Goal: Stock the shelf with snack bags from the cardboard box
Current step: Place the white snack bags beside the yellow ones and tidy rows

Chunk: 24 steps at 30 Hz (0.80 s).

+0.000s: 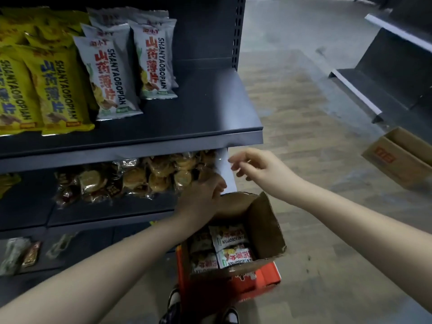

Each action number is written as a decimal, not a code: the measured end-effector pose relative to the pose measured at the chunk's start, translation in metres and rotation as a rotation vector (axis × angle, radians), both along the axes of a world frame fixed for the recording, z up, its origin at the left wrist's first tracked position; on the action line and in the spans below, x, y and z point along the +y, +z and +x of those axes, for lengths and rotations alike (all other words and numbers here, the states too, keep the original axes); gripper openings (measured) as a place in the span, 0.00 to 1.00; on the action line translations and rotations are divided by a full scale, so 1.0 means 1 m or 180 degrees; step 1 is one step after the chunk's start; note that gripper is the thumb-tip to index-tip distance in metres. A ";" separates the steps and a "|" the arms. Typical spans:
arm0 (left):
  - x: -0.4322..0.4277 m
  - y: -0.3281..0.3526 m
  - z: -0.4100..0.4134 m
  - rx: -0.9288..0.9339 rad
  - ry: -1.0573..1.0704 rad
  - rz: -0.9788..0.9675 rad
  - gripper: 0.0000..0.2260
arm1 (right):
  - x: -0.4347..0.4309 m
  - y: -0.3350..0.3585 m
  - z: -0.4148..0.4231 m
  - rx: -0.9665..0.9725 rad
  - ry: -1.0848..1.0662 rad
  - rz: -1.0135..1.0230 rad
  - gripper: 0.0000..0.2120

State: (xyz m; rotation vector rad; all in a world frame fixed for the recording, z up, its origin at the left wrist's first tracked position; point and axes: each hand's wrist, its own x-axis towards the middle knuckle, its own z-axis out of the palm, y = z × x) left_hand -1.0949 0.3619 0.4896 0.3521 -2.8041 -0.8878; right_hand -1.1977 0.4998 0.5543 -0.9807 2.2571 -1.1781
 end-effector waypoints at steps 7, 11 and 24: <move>0.014 -0.083 0.000 -0.1077 -0.0193 0.0084 0.08 | 0.036 -0.086 0.011 -0.0675 0.0244 0.0879 0.09; 0.019 -0.133 -0.003 -0.2213 -0.0246 0.0045 0.11 | 0.040 -0.150 0.006 -0.1287 -0.0347 0.1281 0.09; 0.013 -0.259 -0.026 -0.2998 -0.0179 0.0530 0.13 | 0.021 -0.299 -0.009 -0.4002 -0.2824 0.0919 0.06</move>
